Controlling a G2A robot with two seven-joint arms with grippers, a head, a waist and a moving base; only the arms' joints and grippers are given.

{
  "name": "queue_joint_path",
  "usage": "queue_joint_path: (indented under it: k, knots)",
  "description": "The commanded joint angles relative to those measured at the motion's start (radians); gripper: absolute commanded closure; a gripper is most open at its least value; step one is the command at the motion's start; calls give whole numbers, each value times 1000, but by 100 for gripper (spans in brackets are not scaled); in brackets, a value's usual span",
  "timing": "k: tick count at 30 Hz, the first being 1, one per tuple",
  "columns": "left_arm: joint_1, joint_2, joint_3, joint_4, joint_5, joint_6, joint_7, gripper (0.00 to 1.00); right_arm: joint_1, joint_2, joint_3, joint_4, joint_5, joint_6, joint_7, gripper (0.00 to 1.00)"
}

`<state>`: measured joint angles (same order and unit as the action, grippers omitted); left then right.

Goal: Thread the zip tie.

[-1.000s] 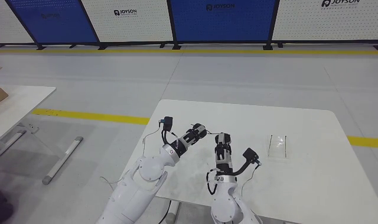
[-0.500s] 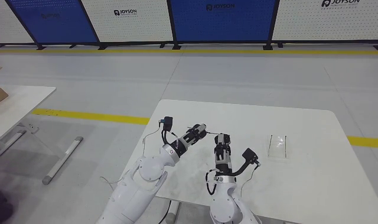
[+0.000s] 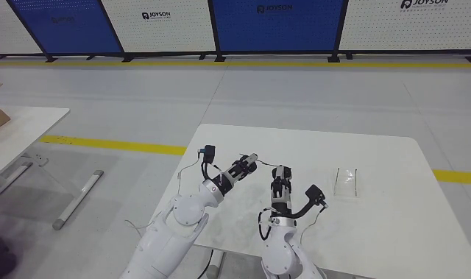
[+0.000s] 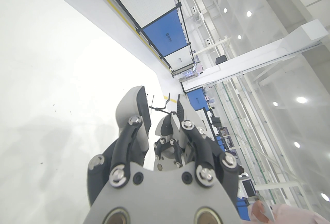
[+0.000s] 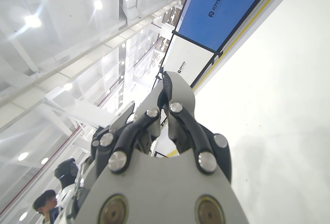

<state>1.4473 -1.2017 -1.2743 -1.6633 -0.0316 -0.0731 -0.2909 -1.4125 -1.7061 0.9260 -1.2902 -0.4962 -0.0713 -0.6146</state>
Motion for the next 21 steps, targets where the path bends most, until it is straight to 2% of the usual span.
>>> queue_joint_path:
  k: [1, 13, 14, 15, 16, 21]
  knots:
    - [0, 0, 0, 0, 0, 0, 0, 74, 2, -1, -2, 3, -2, 3, -4, 100]
    - [0, 0, 0, 0, 0, 0, 0, 77, 12, -3, -11, 13, 0, 4, -12, 100]
    - [0, 0, 0, 0, 0, 0, 0, 72, 12, -3, -11, 14, -1, 4, -13, 100]
    - [0, 0, 0, 0, 0, 0, 0, 58, 12, -3, -11, 14, -3, 6, -14, 100]
    - [0, 0, 0, 0, 0, 0, 0, 2, 13, -4, -10, 15, -3, 6, -15, 100]
    - [0, 0, 0, 0, 0, 0, 0, 0, 13, -4, -7, 20, -7, 6, -15, 100]
